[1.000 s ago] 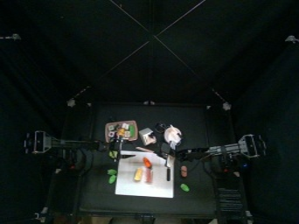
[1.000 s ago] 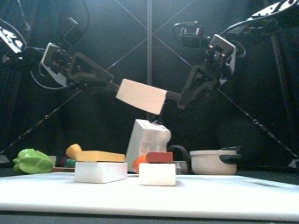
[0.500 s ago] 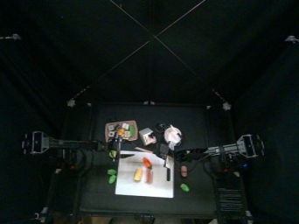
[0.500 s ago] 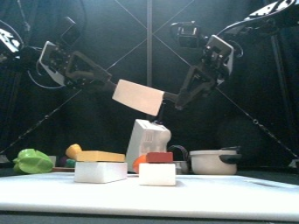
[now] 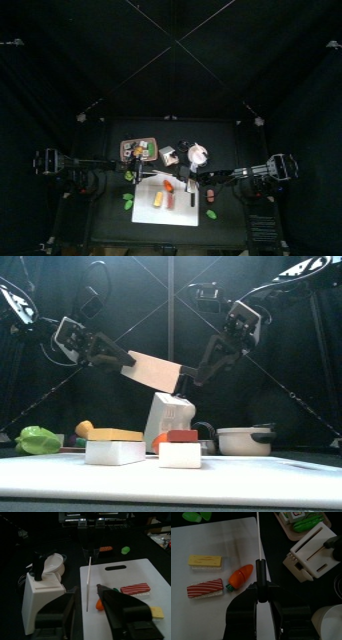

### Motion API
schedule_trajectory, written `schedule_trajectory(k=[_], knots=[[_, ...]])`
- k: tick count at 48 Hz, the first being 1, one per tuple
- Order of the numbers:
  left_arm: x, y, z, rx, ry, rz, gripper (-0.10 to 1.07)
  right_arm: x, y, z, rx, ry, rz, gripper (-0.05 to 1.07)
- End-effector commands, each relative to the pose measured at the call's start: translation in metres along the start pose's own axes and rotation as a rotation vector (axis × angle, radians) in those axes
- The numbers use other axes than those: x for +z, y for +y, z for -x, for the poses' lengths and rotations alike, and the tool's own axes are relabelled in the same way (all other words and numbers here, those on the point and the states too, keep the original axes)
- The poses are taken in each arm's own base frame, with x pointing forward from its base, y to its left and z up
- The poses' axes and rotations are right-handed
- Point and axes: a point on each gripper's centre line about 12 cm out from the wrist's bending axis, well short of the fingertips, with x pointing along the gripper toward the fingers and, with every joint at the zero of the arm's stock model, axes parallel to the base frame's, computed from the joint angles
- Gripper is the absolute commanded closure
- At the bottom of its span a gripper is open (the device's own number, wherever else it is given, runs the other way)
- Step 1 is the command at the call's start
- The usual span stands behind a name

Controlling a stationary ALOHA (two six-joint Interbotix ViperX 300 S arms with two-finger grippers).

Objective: Cut carrot

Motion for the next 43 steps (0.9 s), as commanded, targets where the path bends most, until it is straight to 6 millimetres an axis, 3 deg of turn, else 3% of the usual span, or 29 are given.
schedule_trajectory(k=[1, 19, 32, 43], knots=[[0.007, 0.003, -0.002, 0.006, -0.021, -0.004, 0.43, 0.012, 0.001, 0.005, 0.008, -0.036, -0.002, 0.55], [-0.01, -0.001, -0.009, -0.013, 0.03, 0.013, 0.48, 0.011, -0.006, 0.006, -0.012, -0.033, -0.016, 0.56], [-0.006, -0.006, -0.009, -0.037, -0.018, 0.013, 0.48, 0.012, -0.02, 0.006, -0.037, -0.031, -0.063, 0.66], [-0.007, -0.009, -0.009, -0.045, -0.025, 0.013, 0.48, 0.014, -0.028, 0.01, -0.045, -0.041, -0.107, 0.67]])
